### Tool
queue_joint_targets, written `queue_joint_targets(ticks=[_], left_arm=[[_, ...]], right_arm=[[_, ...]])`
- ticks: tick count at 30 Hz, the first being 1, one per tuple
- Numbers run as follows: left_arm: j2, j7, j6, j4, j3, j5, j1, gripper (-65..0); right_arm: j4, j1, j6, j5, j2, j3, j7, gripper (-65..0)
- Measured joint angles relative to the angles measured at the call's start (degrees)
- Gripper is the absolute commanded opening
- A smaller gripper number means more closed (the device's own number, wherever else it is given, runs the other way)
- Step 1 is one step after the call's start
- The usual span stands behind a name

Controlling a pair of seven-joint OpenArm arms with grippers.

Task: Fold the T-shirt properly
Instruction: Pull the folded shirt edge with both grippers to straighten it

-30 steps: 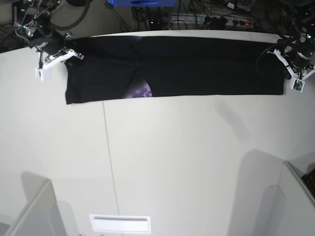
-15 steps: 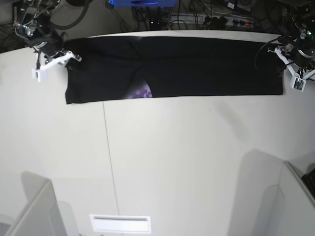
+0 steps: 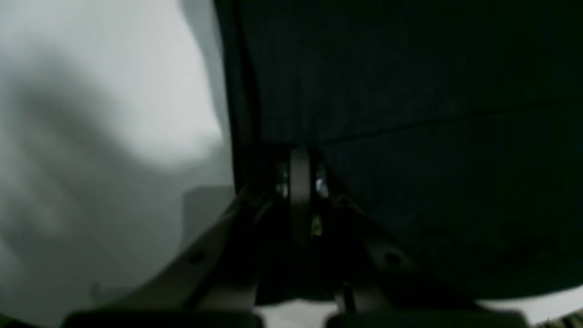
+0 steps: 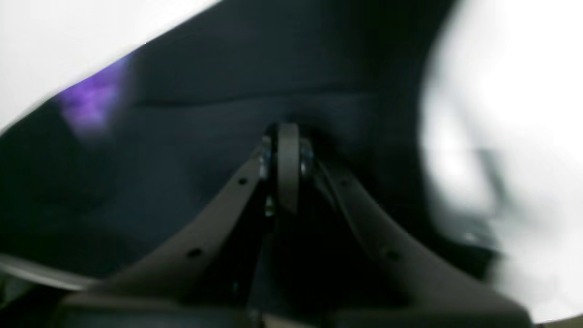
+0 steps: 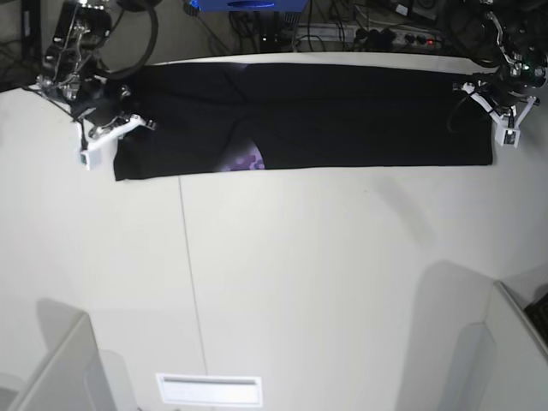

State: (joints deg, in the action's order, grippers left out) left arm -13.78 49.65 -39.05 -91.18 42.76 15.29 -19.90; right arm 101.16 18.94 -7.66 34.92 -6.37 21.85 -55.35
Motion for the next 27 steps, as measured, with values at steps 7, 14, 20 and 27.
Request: queue_joint_targets(ticks=[7,14,20,27], left_arm=[[-1.6,-11.0,2.0,8.2,-2.9,2.6,1.0,-65.0],[-2.0,-13.2,4.6,11.7,-3.8,3.5,4.8,-65.0],[-2.8,-10.6,3.9,12.1,-2.2,3.1,6.7,-65.0],[-2.4,-0.7,4.8,5.9,5.5,-0.2,7.8,-65.0]], right_arm=[[-6.1,-1.7,-0.4,-1.9,0.1,-0.3,4.3,-65.0],[-10.2,-8.0,-0.3,-2.8,0.2,-0.4,4.3,-65.0],[-12.7,-13.2,-0.1,-3.2,0.5,-0.4,3.4,-65.0],[-3.6,-12.9,-0.1,-3.1,2.6,-0.4,-0.9,-65.0]])
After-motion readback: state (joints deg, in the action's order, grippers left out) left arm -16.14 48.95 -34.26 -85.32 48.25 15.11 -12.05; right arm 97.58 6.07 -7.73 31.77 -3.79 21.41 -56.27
